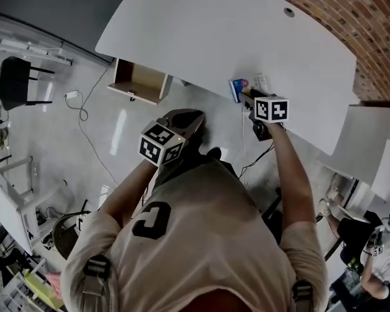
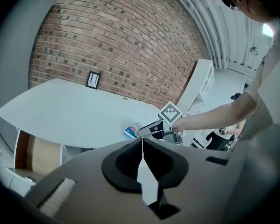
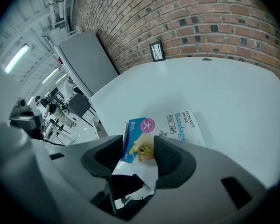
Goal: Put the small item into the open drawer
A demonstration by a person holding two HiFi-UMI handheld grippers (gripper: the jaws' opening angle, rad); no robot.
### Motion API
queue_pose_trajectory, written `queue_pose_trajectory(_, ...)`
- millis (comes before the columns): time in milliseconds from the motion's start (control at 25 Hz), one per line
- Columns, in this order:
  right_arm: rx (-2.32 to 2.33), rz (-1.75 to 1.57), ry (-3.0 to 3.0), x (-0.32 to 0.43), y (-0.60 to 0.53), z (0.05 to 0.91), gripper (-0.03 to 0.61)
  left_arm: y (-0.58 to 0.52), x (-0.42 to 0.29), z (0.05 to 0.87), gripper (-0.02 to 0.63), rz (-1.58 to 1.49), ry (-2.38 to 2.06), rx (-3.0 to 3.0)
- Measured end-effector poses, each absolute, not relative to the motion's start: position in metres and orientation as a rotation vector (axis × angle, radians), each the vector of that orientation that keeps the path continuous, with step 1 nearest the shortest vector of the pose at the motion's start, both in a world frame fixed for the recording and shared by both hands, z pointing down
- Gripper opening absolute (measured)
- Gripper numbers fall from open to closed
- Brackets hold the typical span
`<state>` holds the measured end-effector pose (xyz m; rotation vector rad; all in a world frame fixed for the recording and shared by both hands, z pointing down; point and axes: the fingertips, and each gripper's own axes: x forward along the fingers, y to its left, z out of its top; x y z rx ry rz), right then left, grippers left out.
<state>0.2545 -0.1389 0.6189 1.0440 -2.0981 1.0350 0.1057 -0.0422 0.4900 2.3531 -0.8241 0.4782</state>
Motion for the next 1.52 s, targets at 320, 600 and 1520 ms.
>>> queue_pose_trajectory(320, 1.027, 1.085, -2.118, 0.252, -0.137, 0.617, 0.192, -0.066, 0.123, 0.521, 0.009, 0.458, -0.790, 2.276)
queue_pose_trajectory(600, 0.995, 1.135, -2.143, 0.243, -0.138, 0.618, 0.192, -0.077, 0.137, 0.568, 0.009, 0.380, -0.721, 2.099)
queue_pose_trajectory(1520, 0.822, 1.290, -2.177, 0.219, -0.139, 0.618, 0.179, -0.112, 0.199, 0.646, 0.149, 0.142, -0.511, 1.723)
